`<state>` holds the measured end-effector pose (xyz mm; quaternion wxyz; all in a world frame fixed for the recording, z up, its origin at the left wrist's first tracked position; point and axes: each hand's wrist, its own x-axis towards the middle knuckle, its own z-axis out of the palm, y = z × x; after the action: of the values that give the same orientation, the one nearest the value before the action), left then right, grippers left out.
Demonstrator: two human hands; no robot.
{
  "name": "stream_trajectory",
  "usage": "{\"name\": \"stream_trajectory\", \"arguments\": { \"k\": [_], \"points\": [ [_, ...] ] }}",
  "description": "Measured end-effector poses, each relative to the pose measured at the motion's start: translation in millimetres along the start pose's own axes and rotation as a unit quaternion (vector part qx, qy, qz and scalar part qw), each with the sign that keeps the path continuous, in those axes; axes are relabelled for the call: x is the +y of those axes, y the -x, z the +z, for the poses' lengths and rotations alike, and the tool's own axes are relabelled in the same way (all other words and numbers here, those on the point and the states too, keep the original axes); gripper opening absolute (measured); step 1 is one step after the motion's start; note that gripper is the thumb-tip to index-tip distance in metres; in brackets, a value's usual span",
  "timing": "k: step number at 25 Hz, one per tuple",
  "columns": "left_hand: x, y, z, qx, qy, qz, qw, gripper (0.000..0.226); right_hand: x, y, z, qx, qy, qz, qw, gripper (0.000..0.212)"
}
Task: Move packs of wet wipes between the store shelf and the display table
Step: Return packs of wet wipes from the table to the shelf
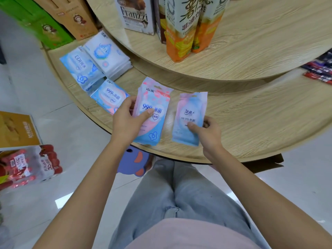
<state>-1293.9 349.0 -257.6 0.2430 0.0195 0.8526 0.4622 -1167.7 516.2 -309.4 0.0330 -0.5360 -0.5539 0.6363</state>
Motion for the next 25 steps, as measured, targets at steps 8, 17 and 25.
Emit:
{"name": "stream_trajectory", "arguments": {
  "k": [8,17,25],
  "points": [
    [50.8,28.8,20.6,-0.104,0.197,-0.012,0.975,0.031,-36.0,60.8,-77.3,-0.014,-0.145,-0.051,0.988,0.040],
    [77.0,100.3,91.3,-0.437,0.103,0.045,0.893,0.026,52.7,210.5,-117.1,0.256,-0.320,-0.075,0.909,0.033],
    [52.4,297.7,137.6,-0.692,-0.020,0.116,0.712,0.028,181.9,399.1,-112.8,0.540,-0.442,-0.085,0.711,0.040]
  ]
}}
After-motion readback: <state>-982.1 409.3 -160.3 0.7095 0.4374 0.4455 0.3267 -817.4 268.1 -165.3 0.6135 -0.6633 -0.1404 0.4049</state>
